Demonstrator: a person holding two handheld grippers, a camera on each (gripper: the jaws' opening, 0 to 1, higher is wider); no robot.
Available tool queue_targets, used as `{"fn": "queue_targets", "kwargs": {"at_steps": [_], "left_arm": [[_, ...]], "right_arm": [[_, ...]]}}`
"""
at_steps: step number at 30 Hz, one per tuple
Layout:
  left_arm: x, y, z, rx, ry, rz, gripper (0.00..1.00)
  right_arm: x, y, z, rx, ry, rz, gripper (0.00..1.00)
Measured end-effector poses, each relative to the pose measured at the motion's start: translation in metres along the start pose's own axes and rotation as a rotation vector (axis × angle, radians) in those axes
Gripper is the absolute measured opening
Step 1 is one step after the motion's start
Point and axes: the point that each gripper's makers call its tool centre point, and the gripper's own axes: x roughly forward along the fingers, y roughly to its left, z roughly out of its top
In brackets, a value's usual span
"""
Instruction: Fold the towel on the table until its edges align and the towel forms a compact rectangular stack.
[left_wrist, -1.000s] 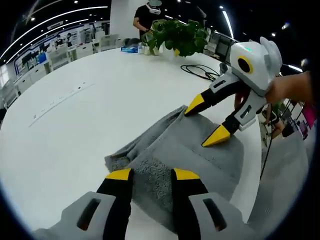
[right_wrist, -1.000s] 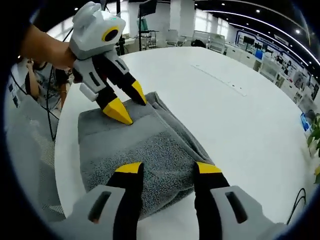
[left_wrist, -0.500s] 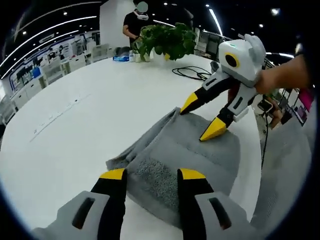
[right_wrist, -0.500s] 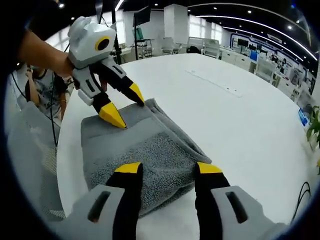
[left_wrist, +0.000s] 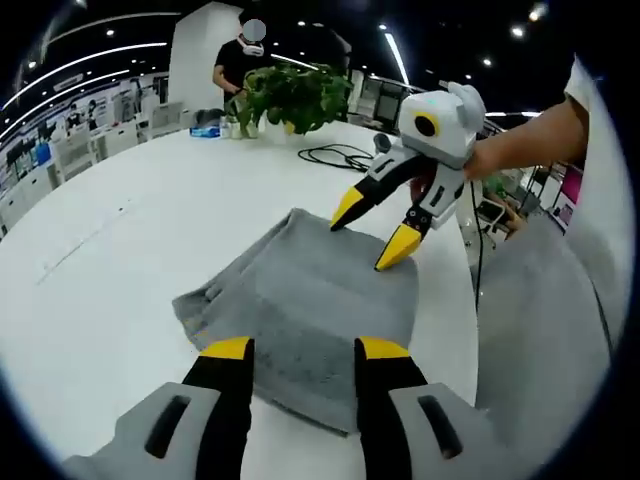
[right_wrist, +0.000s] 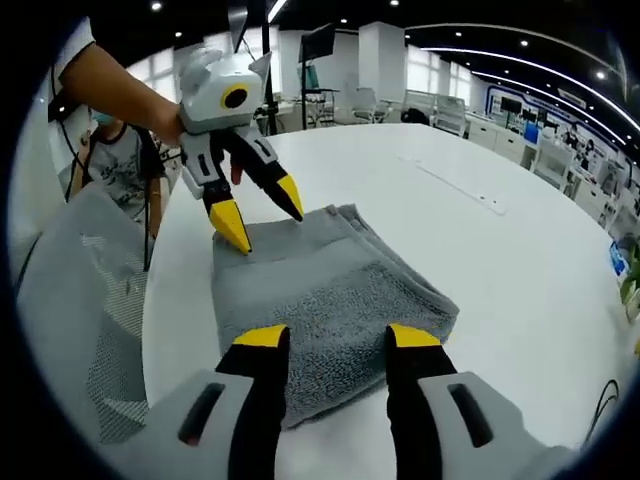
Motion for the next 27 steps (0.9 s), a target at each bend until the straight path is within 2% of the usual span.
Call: {"fn": "queue_targets", "kwargs": {"at_steps": [1,3,5,7,15,19,21,24,27], "left_arm": [[0.0,0.0,-0.008,0.037,0.031,0.006,0.41],[0.002,-0.005,-0.018,0.07,0.054,0.002,0.41],[0.004,-0.007,-0.024,0.079,0.064,0.007,0.41],[0.005,-0.007,-0.022,0.049,0.039,0.013,0.41],[0.006,-0.004,-0.024,0.033,0.035,0.027,0.41],[0.003,-0.003,-0.022,0.025,0.036,0.044,0.41],[0.002,-0.003,-0.021,0.034,0.041,0.052,0.41],[-0.001,0.0,-0.014,0.025,0.016,0.075,0.43],[-0.003,0.0,-0.009,-0.005,-0.008,0.085,0.46]], "right_arm": [[0.0,0.0,-0.002,0.003,-0.006,0.003,0.42],[0.001,0.0,-0.009,0.045,0.0,0.006,0.44],[0.001,0.001,-0.013,0.034,-0.002,0.004,0.45],[0.0,0.001,-0.013,0.043,-0.008,0.0,0.45],[0.001,0.002,-0.013,0.035,-0.017,-0.017,0.45],[-0.002,-0.001,-0.009,0.069,-0.022,-0.036,0.46],[-0.005,-0.003,-0.005,0.076,-0.044,-0.061,0.47],[-0.009,-0.003,-0.004,0.08,-0.055,-0.084,0.5],[-0.012,0.003,-0.003,0.102,-0.07,-0.079,0.55]]}}
